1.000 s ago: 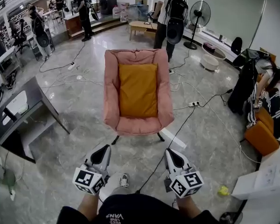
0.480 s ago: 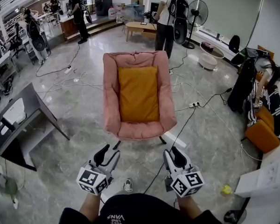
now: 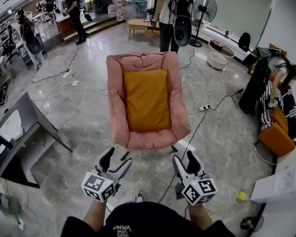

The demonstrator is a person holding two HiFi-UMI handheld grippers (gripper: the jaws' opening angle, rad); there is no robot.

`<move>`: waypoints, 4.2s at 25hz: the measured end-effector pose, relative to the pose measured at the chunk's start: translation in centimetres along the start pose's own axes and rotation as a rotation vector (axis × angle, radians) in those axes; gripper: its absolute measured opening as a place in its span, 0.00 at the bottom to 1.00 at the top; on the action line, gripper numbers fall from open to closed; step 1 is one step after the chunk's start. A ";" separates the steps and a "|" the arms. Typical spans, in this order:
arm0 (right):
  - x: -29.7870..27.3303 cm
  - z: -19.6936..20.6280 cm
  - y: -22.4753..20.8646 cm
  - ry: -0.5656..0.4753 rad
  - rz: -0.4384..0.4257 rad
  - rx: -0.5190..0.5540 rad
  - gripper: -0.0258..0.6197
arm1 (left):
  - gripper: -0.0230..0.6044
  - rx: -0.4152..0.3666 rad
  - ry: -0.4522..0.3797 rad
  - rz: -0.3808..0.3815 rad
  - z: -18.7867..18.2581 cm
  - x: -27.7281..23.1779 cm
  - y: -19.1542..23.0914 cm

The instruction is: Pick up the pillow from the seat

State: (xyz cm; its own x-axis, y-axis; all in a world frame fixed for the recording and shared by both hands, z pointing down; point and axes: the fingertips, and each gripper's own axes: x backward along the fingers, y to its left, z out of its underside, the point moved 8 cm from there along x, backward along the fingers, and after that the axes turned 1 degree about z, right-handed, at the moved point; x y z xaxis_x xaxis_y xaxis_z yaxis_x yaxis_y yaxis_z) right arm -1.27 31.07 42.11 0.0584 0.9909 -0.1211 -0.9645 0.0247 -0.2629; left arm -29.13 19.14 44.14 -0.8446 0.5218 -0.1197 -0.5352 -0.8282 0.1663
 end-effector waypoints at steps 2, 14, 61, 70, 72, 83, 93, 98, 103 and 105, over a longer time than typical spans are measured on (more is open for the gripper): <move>-0.9 0.1 0.6 -0.004 0.015 -0.005 0.44 | 0.57 -0.003 -0.002 0.017 -0.3 -0.1 1.2; -4.0 0.6 0.8 0.033 0.051 -0.014 0.43 | 0.57 0.035 0.009 0.039 0.0 -2.0 4.7; -34.4 -7.3 -25.4 0.172 -0.215 -0.009 0.43 | 0.57 0.091 -0.014 -0.382 -4.0 -30.3 14.2; -39.6 -8.1 -26.5 0.169 -0.118 -0.024 0.43 | 0.57 0.058 0.006 -0.287 -6.5 -36.5 20.6; -41.2 -8.1 -26.6 0.175 -0.105 -0.025 0.43 | 0.57 0.061 0.020 -0.279 -6.5 -37.5 22.2; -50.2 -6.4 -27.4 0.238 -0.022 0.023 0.43 | 0.57 0.139 0.112 -0.258 -3.6 -41.8 30.9; -58.8 -2.5 -29.4 0.326 0.056 0.044 0.43 | 0.57 0.258 0.176 -0.261 1.6 -46.0 39.0; -62.0 0.6 -30.5 0.376 0.095 0.021 0.43 | 0.57 0.300 0.198 -0.245 4.3 -48.8 42.2; -64.8 2.6 -32.0 0.397 0.129 0.003 0.44 | 0.57 0.339 0.226 -0.218 6.4 -51.7 45.0; -65.9 3.3 -32.6 0.413 0.138 0.003 0.44 | 0.57 0.359 0.231 -0.215 7.1 -52.6 46.2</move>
State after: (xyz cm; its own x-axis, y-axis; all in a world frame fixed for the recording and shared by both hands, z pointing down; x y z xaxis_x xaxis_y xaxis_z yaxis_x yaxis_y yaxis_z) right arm 25.46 -34.60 61.84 0.0261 0.8490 -0.5277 -0.9711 -0.1038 -0.2150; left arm -9.52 -45.09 65.07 -0.7111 0.5809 -0.3960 -0.7024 -0.5623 0.4365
